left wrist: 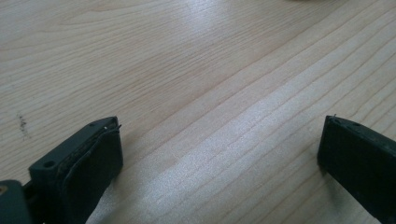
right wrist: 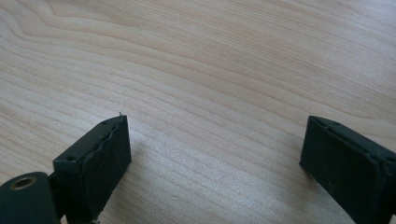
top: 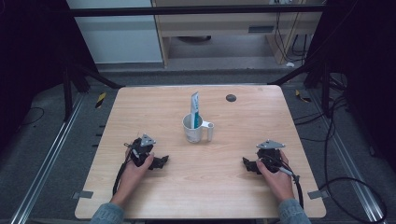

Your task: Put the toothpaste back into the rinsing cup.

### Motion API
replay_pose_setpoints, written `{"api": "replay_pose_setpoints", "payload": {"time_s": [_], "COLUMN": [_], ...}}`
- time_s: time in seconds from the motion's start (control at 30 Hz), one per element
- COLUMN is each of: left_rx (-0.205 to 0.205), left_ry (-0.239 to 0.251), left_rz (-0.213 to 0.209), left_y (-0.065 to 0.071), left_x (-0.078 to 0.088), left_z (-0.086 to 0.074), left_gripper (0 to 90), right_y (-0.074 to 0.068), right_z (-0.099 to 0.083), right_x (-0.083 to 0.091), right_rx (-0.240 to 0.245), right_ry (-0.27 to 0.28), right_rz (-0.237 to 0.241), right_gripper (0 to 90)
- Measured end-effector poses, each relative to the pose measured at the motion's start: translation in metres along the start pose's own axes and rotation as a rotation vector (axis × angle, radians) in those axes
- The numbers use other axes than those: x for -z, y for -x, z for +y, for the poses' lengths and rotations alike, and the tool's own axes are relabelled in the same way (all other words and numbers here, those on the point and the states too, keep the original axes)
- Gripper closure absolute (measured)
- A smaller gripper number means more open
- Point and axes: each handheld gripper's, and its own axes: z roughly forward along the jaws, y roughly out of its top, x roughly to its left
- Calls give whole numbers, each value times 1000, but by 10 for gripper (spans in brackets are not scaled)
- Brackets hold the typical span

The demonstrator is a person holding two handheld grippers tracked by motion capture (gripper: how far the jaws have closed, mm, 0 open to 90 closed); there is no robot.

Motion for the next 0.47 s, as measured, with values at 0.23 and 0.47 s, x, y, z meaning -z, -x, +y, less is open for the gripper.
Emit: {"api": "replay_pose_setpoints", "payload": {"time_s": [0.23,0.47], "left_rx": [-2,-2], "left_ry": [0,0], "left_rz": [0,0], "left_y": [0,0], "left_x": [0,0], "left_z": [0,0], "left_gripper": [0,0], "right_y": [-1,-2], "right_z": [1,2], "right_x": [-1,-4], "right_rx": [-1,-45], "right_ry": [-8,-18], "right_rz": [-13,-57], "right_gripper": [53,17]}}
